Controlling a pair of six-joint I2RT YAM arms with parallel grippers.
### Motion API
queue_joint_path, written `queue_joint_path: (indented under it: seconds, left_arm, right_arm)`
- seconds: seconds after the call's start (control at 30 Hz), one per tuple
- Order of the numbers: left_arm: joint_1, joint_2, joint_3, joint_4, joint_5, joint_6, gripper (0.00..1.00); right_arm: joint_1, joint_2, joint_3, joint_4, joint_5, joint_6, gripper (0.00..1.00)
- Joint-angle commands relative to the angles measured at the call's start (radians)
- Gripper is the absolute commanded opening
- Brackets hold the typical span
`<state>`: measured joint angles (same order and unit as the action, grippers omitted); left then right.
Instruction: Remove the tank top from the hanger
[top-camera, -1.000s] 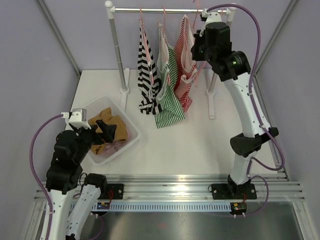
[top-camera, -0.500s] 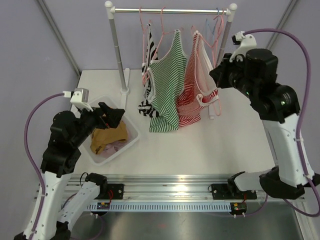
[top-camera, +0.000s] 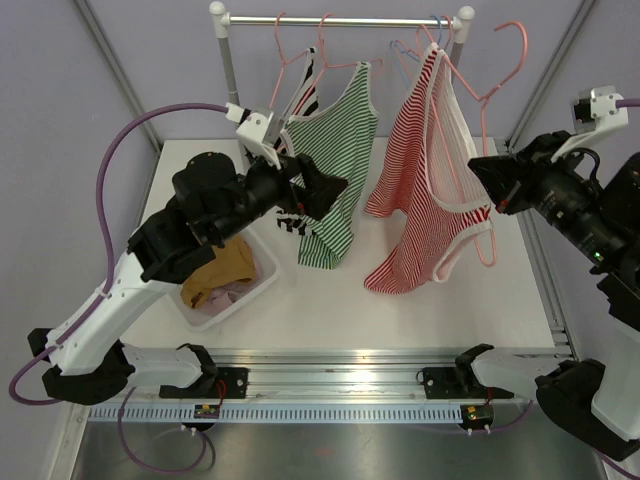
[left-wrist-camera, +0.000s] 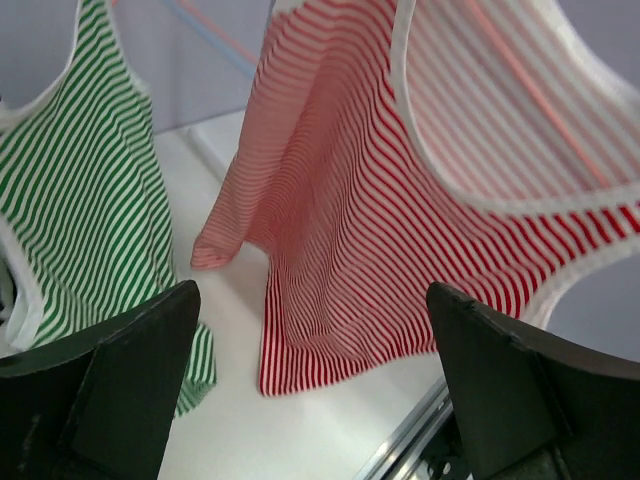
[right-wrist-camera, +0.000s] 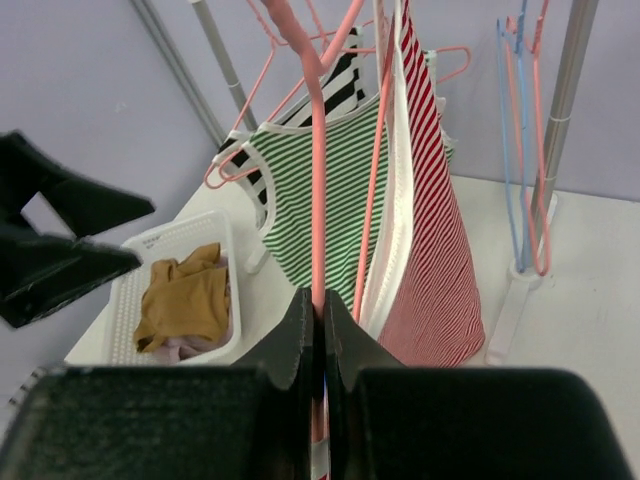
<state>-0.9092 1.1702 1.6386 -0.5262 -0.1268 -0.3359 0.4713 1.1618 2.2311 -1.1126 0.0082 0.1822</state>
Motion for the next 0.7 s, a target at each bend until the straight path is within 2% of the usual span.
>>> queue_joint_path:
  seconds: [0.0,0.17,0.47,0.57,0.67]
  left_arm:
    - [-0.051,0.083,0.15,0.075,-0.08,0.057,0.99]
    - [-0.091,0.221,0.316,0.091,-0.068,0.127,0.99]
    - [-0.171,0.351,0.339,0.143,-0.12,0.247,0.96]
    - [-0.198,0.381,0.336,0.16,-0.134,0.265,0.92]
    - [-0.207,0.41,0.34,0.172,-0.155,0.27,0.83]
  right_arm:
    - [0.0,-0.036,0.036,-0.048,-0.108,0.01,0.0]
    - [-0.002,-0.146,-0.105,-0.064,-0.172,0.03,0.0]
    - [0.0,-0.248,-0.254,-0.059,-0.273,0.056,0.0]
    - [0.0,-0.254,-0.268,-0.058,-0.295,0.054,0.0]
    - [-0.002,-0.26,-0.278,-0.056,-0.324,0.054,0.0]
